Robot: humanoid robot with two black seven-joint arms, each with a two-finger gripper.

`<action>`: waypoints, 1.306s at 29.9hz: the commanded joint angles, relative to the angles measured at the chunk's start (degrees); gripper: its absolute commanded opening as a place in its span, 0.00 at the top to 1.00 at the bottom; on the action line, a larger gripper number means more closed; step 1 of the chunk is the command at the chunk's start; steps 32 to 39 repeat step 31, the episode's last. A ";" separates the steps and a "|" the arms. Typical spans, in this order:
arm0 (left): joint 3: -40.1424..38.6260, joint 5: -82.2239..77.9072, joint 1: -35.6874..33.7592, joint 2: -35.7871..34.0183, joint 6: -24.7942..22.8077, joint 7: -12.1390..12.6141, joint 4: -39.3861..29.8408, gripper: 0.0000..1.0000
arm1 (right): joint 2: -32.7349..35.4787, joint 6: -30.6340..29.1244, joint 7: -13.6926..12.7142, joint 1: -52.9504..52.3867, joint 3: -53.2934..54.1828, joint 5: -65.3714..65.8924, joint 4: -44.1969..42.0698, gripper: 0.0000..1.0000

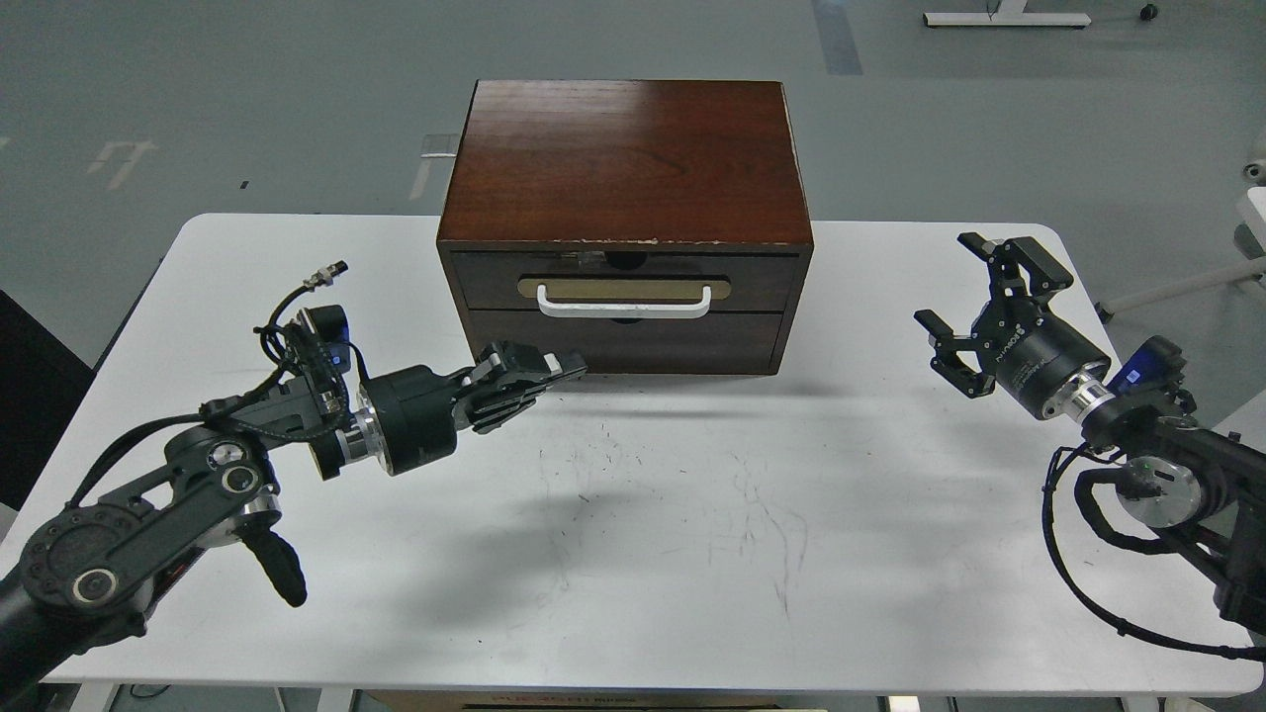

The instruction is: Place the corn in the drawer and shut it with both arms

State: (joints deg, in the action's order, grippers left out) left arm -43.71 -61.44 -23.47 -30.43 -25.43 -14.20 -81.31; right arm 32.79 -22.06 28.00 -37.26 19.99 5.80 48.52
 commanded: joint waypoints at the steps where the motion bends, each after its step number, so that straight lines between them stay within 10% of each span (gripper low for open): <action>1: -2.17 7.56 0.18 -1.91 -0.23 -3.38 -1.66 0.35 | -0.01 0.09 0.00 -0.09 0.22 0.00 -0.09 0.00; 5: -6.64 17.30 0.18 -4.19 -0.06 -3.82 -1.66 0.01 | -0.01 0.26 0.00 -0.09 0.49 0.00 -0.18 0.00; 16: -11.83 27.23 7.64 -4.99 8.90 -3.56 6.07 0.01 | -2.20 1.57 0.00 0.00 2.06 -0.17 -0.71 0.00; 39: -18.69 31.65 15.38 -2.44 1.44 -2.85 12.14 0.01 | -4.67 4.13 0.00 0.44 2.95 -0.17 -1.41 0.00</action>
